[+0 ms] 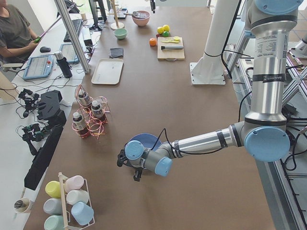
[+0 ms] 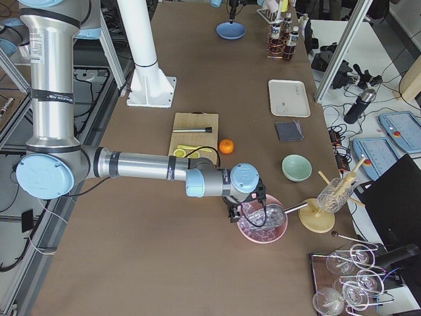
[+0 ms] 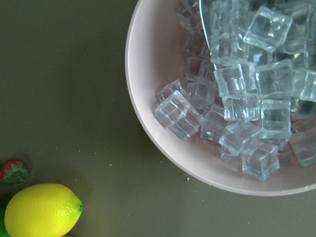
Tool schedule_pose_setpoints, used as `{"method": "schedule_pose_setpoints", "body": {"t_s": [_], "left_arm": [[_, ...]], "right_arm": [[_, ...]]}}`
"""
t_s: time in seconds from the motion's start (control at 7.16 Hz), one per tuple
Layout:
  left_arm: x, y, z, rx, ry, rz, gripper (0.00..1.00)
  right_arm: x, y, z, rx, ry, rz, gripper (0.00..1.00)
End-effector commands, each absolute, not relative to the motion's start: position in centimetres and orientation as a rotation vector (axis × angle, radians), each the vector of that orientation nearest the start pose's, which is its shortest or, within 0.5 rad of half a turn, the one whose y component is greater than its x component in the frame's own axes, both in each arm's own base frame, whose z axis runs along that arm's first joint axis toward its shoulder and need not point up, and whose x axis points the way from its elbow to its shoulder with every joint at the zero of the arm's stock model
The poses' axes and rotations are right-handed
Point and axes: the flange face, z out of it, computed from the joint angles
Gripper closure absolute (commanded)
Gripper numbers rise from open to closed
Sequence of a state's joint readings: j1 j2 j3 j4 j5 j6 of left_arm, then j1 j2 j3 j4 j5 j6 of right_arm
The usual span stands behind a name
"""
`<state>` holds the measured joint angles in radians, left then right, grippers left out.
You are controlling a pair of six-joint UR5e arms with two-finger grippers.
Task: Pick orange to plate
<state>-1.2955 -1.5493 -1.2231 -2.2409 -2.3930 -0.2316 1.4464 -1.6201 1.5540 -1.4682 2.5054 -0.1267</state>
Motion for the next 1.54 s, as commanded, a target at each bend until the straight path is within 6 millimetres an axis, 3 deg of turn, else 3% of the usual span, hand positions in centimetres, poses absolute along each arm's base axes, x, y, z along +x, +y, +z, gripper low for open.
{"method": "schedule_pose_setpoints", "body": {"t_s": [0.0, 0.14, 0.28, 0.7, 0.84, 0.98, 1.12, 1.26, 1.4], "left_arm": [[7.1, -46.9, 76.8, 0.065, 0.861, 0.165, 0.26], [7.2, -46.9, 76.7, 0.065, 0.861, 0.167, 0.50], [7.2, -46.9, 76.7, 0.065, 0.860, 0.168, 0.67], [7.3, -47.0, 76.6, 0.063, 0.860, 0.158, 1.00], [7.4, -47.1, 76.2, 0.053, 0.865, 0.126, 1.00], [7.5, -47.5, 74.8, 0.065, 0.876, 0.111, 1.00], [7.7, -48.3, 71.9, 0.078, 0.899, 0.058, 1.00], [8.2, -49.1, 68.2, 0.077, 0.928, -0.037, 1.00], [10.5, -49.3, 63.2, 0.050, 0.988, -0.087, 1.00]], "right_arm": [[-0.6, -47.5, 66.8, 0.035, -0.937, -0.252, 0.00], [-0.6, -47.5, 66.8, 0.035, -0.938, -0.252, 0.00], [-0.6, -46.8, 67.3, 0.024, -0.944, -0.246, 0.00], [-0.6, -46.8, 67.2, 0.025, -0.947, -0.246, 0.00], [-0.6, -46.8, 67.1, 0.026, -0.947, -0.247, 0.00], [-0.6, -46.8, 67.1, 0.026, -0.947, -0.247, 0.00], [-0.8, -46.9, 67.0, 0.027, -0.948, -0.253, 0.00], [-1.3, -47.0, 66.6, 0.036, -0.947, -0.270, 0.00], [-1.3, -47.2, 66.3, 0.099, -0.938, -0.298, 0.00]]}}
